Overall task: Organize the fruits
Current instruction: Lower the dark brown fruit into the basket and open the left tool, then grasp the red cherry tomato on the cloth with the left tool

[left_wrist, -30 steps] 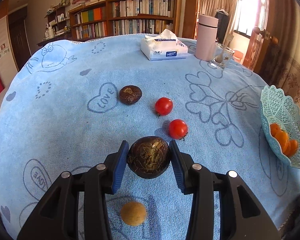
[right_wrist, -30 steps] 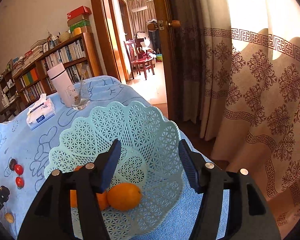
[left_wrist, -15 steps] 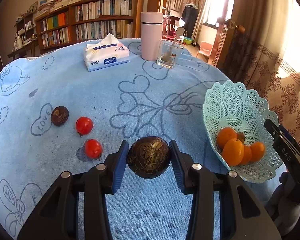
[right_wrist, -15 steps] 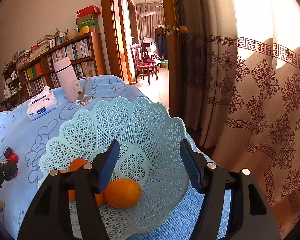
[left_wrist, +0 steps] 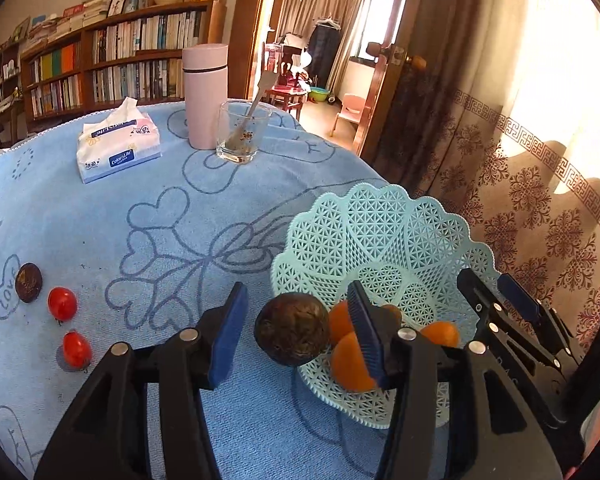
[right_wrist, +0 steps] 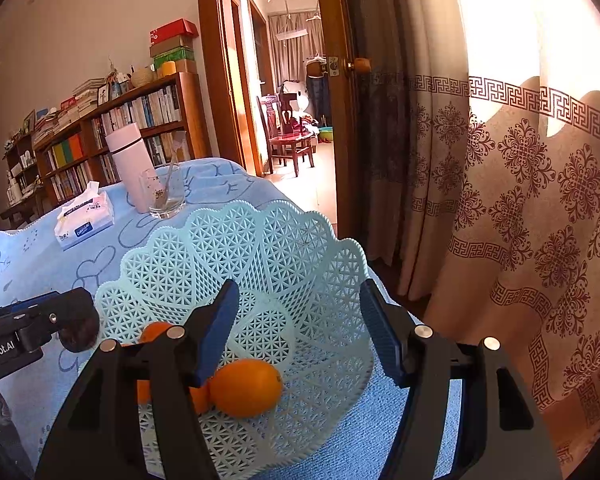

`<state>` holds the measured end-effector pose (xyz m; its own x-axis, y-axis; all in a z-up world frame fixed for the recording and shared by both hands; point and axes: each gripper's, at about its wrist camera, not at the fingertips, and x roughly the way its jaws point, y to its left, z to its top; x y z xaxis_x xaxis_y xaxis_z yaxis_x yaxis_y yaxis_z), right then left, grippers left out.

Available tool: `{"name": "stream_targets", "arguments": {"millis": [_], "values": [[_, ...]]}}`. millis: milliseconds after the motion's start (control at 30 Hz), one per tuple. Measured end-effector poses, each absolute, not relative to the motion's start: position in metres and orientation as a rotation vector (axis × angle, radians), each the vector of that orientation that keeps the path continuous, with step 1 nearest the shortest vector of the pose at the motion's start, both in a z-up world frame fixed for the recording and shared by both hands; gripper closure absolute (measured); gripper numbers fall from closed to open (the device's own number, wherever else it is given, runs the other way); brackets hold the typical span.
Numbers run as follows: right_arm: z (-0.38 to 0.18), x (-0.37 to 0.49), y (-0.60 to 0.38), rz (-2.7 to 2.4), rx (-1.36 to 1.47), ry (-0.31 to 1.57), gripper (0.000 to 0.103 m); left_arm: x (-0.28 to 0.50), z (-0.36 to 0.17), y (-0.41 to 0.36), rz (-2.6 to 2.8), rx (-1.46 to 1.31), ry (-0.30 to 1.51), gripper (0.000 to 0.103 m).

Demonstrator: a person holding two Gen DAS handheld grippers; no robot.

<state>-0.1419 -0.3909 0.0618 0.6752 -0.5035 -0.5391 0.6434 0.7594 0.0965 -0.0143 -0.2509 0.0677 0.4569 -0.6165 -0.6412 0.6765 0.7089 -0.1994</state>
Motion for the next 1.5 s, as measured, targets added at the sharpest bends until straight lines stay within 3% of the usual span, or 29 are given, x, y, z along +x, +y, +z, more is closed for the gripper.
{"name": "stream_targets", "arguments": {"millis": [33, 467, 567, 733, 833, 1500], "values": [[0.062, -0.142, -0.391, -0.660, 0.287, 0.514, 0.039, -0.015, 0.070, -0.250, -0.811, 0.067, 0.746, 0.035], [0.065, -0.144, -0.387, -0.670, 0.277, 0.492, 0.039, -0.019, 0.072, -0.224, -0.702, 0.100, 0.710, 0.033], [0.065, -0.145, -0.386, -0.672, 0.276, 0.487, 0.039, -0.020, 0.071, -0.213, -0.663, 0.114, 0.701, 0.026], [0.068, -0.147, -0.387, -0.676, 0.283, 0.478, 0.038, -0.023, 0.071, -0.192, -0.620, 0.116, 0.693, 0.025], [0.072, -0.151, -0.387, -0.684, 0.296, 0.465, 0.032, -0.024, 0.070, -0.178, -0.592, 0.106, 0.686, 0.024], [0.089, -0.144, -0.324, -0.469, 0.253, 0.493, 0.027, -0.002, 0.065, -0.100, -0.411, 0.026, 0.706, 0.023]]}}
